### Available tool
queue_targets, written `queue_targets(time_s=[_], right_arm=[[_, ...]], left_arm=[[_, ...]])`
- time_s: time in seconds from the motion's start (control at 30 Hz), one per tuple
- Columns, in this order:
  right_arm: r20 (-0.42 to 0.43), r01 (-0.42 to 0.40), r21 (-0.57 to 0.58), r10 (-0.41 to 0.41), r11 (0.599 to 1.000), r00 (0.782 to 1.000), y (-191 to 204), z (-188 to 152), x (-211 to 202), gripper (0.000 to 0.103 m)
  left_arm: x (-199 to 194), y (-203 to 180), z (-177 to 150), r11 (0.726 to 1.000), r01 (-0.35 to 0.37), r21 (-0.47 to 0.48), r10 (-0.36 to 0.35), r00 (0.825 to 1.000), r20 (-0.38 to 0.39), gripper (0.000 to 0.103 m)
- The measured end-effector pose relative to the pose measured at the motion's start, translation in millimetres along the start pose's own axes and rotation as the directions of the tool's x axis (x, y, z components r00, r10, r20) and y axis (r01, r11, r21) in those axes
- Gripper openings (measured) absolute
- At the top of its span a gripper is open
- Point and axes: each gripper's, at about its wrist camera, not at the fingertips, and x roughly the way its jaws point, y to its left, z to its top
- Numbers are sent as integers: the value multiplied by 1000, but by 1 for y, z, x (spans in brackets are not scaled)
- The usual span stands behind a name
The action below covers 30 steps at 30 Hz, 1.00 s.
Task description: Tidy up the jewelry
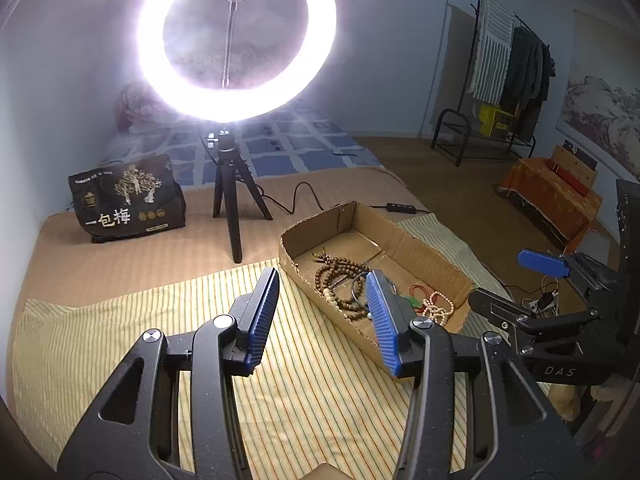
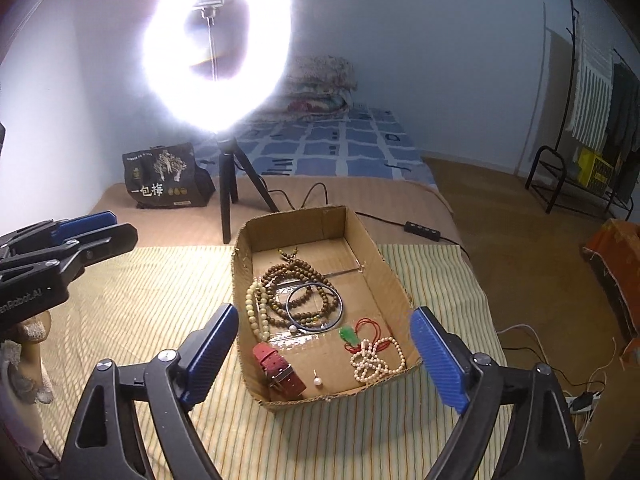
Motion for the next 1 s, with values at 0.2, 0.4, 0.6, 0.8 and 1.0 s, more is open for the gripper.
queue_targets(time_s=[0.2,0.4,0.6,0.8,1.0], right_arm=[[46,73,-28,-71,997,996,7,-4,-24,103],[78,83,-22,-81,996,994,13,-11,-47,103],[107,94,-16,-92,995,990,21,-21,-66,103],[118,96,12,-97,995,988,20,-28,-73,103],[126,109,21,-111,994,986,20,-37,-72,103]], left_arm=[[-26,-6,-9,1000,-11,13,11,1000,21,56],[-49,-9,-19,1000,2,10,-3,999,35,68],[-66,-9,-33,1000,-15,20,14,999,51,71],[-76,-9,-45,999,-32,14,31,998,61,84],[-78,-6,-56,997,-66,30,64,996,57,93]])
